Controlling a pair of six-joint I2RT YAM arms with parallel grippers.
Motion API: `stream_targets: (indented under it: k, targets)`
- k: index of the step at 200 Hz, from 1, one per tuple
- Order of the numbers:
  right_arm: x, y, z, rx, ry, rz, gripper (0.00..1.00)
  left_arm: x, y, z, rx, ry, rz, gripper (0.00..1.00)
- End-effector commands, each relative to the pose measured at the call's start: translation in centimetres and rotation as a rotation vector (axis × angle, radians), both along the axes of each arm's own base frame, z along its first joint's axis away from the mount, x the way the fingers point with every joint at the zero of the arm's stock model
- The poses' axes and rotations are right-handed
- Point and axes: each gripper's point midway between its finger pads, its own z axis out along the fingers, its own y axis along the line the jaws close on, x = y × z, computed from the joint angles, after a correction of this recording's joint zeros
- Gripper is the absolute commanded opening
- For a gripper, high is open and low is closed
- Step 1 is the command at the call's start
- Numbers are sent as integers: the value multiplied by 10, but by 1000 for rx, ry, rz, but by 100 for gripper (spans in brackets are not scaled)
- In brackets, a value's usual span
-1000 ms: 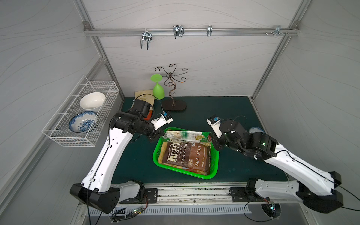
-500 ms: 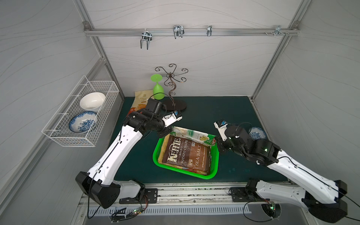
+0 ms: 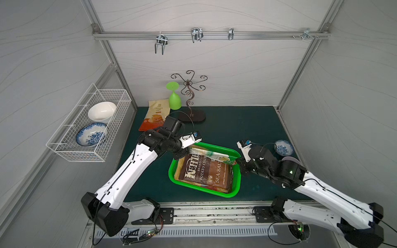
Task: Put the potato chips into the basket
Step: Place the potato chip in the basket.
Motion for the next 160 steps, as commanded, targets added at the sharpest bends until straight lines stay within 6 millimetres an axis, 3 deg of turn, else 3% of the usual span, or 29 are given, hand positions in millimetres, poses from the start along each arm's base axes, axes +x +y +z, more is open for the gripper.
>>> stream_targets:
  k: [1,31,64,87,116,139,160]
  targets:
    - [-5,-18,-6,-15,25,-53,17,-23,17,-8,59,58,-29,23]
    - [-13,-22,-3,-3,33,-28,39,-51,20,-9,58,131,-96,58]
    - [-19,-26,21,72,-13,-2,51,-75,19,12,14,167,-153,71]
    - [-23,-24,37,148,-43,15,55,-86,14,36,-43,163,-182,72]
    - [-23,-16,32,164,-12,25,53,-79,2,61,-136,119,-153,71]
    - [-22,-2,15,148,55,36,48,-55,-8,77,-204,46,-68,66]
    - [-21,9,-2,139,100,42,37,-27,-16,87,-256,-13,26,62]
